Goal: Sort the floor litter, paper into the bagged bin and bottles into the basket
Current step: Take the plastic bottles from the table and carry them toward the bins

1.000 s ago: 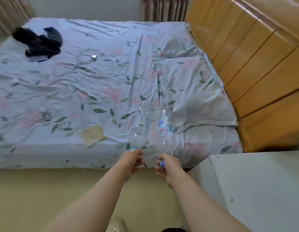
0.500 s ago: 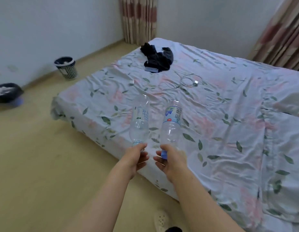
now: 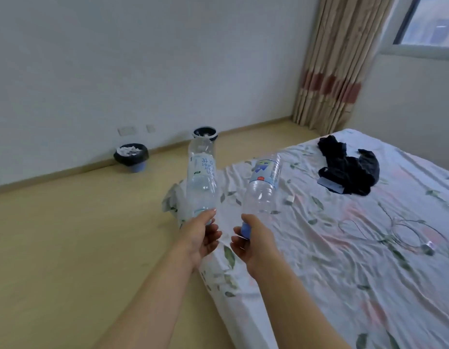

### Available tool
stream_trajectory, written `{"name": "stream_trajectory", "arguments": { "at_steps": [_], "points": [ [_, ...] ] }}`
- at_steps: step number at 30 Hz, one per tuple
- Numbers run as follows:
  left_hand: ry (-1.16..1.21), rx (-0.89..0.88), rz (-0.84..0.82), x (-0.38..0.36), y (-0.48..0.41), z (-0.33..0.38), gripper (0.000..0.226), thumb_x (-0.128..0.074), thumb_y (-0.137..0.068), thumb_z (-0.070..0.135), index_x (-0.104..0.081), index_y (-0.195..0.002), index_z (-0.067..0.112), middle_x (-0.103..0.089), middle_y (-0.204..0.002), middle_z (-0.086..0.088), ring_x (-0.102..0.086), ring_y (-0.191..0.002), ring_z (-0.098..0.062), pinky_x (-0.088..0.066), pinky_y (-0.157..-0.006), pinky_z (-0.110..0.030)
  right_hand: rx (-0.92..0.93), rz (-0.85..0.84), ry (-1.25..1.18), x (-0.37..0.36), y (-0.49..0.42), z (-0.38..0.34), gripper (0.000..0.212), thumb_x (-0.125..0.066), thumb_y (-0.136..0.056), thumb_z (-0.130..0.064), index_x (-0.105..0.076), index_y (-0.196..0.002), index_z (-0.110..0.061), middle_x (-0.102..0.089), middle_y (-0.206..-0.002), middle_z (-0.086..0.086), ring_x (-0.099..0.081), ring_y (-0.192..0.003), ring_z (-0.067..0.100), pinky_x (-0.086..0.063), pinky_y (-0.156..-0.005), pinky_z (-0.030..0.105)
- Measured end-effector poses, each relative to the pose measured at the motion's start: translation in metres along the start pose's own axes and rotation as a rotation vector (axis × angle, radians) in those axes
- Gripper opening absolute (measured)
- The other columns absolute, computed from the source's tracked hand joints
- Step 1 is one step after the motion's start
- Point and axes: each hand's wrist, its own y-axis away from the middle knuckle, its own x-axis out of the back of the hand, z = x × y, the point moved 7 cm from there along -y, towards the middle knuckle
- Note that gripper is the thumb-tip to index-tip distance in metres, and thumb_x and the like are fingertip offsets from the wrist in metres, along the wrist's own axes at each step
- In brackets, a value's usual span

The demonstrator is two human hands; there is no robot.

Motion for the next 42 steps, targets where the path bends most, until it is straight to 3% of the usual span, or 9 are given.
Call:
{"name": "stream_trajectory", "arguments": {
  "at_steps": [7,12,16,21,27,42],
  "points": [
    [0.102,-0.122,0.145,0.083,-0.084,0.096,0.023,-0.058,-0.090,0.028,-0.048,-0.073,0.016,-0.048,-0.062,0.002,-0.051,-0.055,-0.012,-0.040,-0.052,-0.023,-0.056,-0.153,0.121,-0.141,-0.070,-0.007,0.017,-0.056,-0.090,-0.019,-0.048,-0.078,-0.010,-0.047,-0.070,0.006,-0.039,-0.051,0.016,-0.044,-0.058,0.027],
    [0.113,-0.165,0.184,0.148,-0.153,0.170,0.020,-0.059,-0.090,0.030,-0.051,-0.077,0.016,-0.051,-0.064,0.002,-0.052,-0.057,-0.011,-0.044,-0.041,-0.017,-0.050,-0.212,0.144,-0.255,-0.121,-0.013,0.015,-0.054,-0.091,-0.017,-0.049,-0.077,-0.011,-0.047,-0.065,0.006,-0.039,-0.051,0.015,-0.042,-0.057,0.026],
    [0.087,-0.195,0.216,0.203,-0.211,0.241,0.020,-0.058,-0.090,0.031,-0.052,-0.079,0.016,-0.053,-0.066,0.002,-0.054,-0.060,-0.012,-0.043,-0.052,-0.023,-0.069,-0.242,0.161,-0.359,-0.164,-0.021,0.015,-0.057,-0.090,-0.021,-0.049,-0.082,-0.011,-0.051,-0.069,0.006,-0.043,-0.053,0.015,-0.045,-0.058,0.027],
    [0.097,-0.204,0.249,0.246,-0.286,0.304,0.019,-0.058,-0.090,0.031,-0.053,-0.080,0.015,-0.054,-0.065,0.002,-0.055,-0.060,-0.012,-0.044,-0.054,-0.023,-0.073,-0.271,0.170,-0.451,-0.220,-0.031,0.018,-0.058,-0.091,-0.026,-0.051,-0.082,-0.013,-0.052,-0.070,0.006,-0.044,-0.055,0.016,-0.045,-0.058,0.028],
    [0.134,-0.105,0.256,0.259,-0.382,0.336,0.021,-0.058,-0.090,0.031,-0.051,-0.079,0.015,-0.052,-0.066,0.001,-0.054,-0.060,-0.012,-0.044,-0.056,-0.023,-0.125,-0.243,0.177,-0.509,-0.309,-0.044,0.019,-0.057,-0.091,-0.030,-0.050,-0.083,-0.014,-0.055,-0.069,0.005,-0.047,-0.056,0.016,-0.046,-0.058,0.028],
    [0.162,-0.077,0.326,0.232,-0.640,0.491,0.022,-0.060,-0.089,0.033,-0.052,-0.081,0.014,-0.054,-0.067,0.000,-0.056,-0.063,-0.013,-0.046,-0.058,-0.025,-0.194,-0.243,0.211,-0.660,-0.564,-0.149,0.021,-0.055,-0.091,-0.035,-0.050,-0.085,-0.016,-0.056,-0.072,0.005,-0.049,-0.058,0.015,-0.046,-0.059,0.027]
  ]
}}
